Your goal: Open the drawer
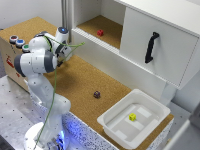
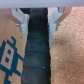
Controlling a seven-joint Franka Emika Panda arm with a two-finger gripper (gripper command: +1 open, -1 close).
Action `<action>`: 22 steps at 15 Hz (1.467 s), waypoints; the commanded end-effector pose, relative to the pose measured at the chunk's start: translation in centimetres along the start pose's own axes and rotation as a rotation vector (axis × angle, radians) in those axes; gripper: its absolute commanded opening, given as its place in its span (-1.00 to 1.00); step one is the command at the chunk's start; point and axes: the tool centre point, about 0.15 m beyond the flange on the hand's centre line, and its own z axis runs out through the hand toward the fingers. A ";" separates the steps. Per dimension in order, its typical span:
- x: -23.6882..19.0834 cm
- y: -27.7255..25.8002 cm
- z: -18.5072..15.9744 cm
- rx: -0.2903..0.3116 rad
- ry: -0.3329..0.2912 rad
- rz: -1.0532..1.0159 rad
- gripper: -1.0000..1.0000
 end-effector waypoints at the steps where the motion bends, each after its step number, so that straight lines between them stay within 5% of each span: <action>1: -0.5 7.1 2.0 0.158 -0.009 -0.001 -1.00; 22: 0.6 19.9 -4.1 0.108 0.046 0.028 -1.00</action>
